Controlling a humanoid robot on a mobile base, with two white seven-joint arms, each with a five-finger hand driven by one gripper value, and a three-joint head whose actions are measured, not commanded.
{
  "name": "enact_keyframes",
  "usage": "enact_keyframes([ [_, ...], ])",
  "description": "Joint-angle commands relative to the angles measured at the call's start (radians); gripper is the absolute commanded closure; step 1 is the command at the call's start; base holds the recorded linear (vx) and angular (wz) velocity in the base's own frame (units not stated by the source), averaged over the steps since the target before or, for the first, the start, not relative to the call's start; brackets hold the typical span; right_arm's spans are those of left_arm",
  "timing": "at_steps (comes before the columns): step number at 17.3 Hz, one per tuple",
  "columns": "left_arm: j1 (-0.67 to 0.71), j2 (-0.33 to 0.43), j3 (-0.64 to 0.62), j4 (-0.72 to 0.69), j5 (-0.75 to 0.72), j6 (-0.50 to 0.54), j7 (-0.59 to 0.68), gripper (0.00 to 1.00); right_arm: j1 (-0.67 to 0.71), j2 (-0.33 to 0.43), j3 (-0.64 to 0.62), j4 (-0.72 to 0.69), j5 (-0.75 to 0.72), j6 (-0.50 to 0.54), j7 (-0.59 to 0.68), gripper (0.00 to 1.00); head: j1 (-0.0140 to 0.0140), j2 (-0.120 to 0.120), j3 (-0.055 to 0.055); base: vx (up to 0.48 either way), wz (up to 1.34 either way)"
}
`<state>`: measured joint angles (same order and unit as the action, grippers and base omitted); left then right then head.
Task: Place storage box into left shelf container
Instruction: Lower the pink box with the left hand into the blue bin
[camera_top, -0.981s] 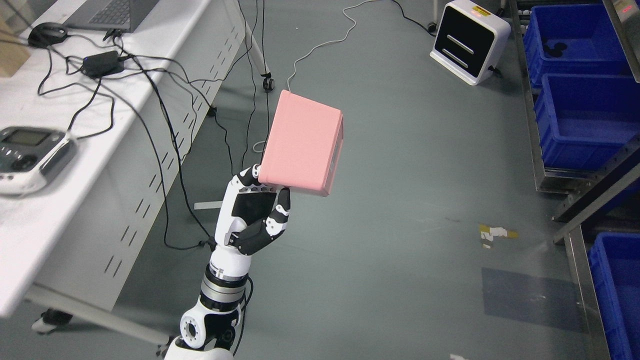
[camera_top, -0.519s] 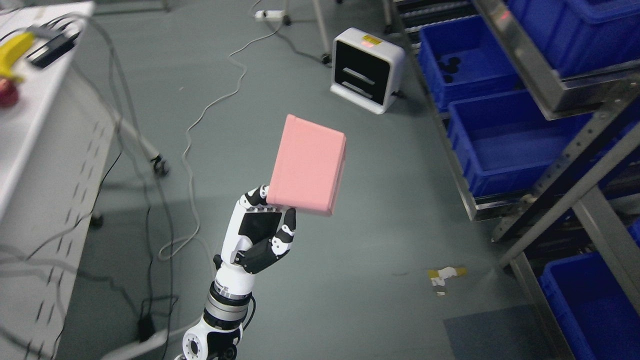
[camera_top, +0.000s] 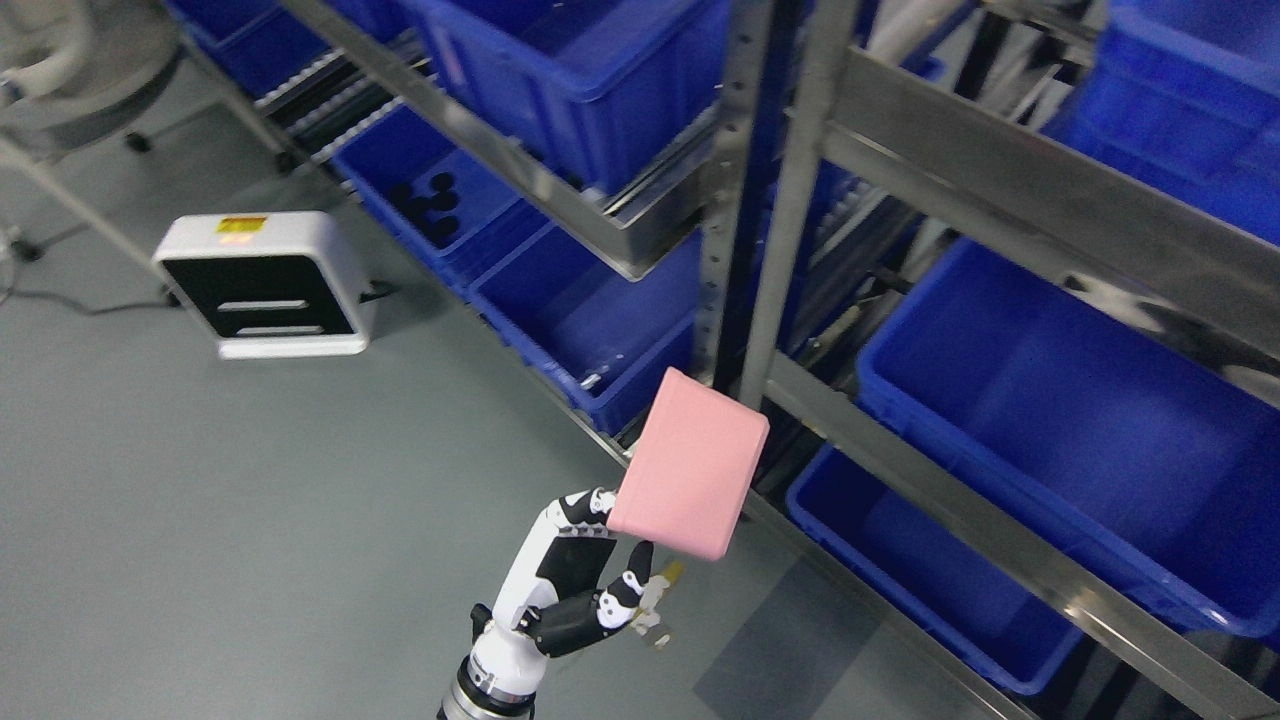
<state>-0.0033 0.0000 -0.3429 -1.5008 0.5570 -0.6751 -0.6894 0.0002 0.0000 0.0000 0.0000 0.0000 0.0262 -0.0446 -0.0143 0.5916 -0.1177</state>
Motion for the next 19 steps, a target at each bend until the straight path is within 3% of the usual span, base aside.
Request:
enact_keyframes([
  [1,0.11,0.017,-0.033,0.005,-0.012,0.0,-0.03,0.98,0.009,-0.018,-0.005,-0.017,0.002,-0.005,0.002,0.0,0.0,0.0,0.0,0.315,-0.94],
  [6,0.146,0.034,0.041,0.005,-0.019,-0.027,-0.07,0.98,0.009,-0.018,-0.005,-0.017,0.002,-0.005,0.002,0.0,0.0,0.0,0.0,0.238,-0.96],
  [10,-0.024,0.057,0.175,0.014,-0.152,-0.002,-0.087,0.98,0.009,-0.018,-0.005,-0.017,0.002,-0.005,0.002,0.0,0.0,0.0,0.0,0.123,-0.86],
  [13,-0.151,0.124,0.269,0.057,-0.265,0.094,-0.093,0.98,0.009,-0.018,-0.005,-0.017,0.002,-0.005,0.002,0.0,0.0,0.0,0.0,0.061,-0.66],
  [19,-0.394,0.183,0.321,0.319,-0.55,0.132,-0.24,0.98,0.009,-0.018,-0.005,-0.017,0.002,-0.005,0.002,0.0,0.0,0.0,0.0,0.03,-0.42],
])
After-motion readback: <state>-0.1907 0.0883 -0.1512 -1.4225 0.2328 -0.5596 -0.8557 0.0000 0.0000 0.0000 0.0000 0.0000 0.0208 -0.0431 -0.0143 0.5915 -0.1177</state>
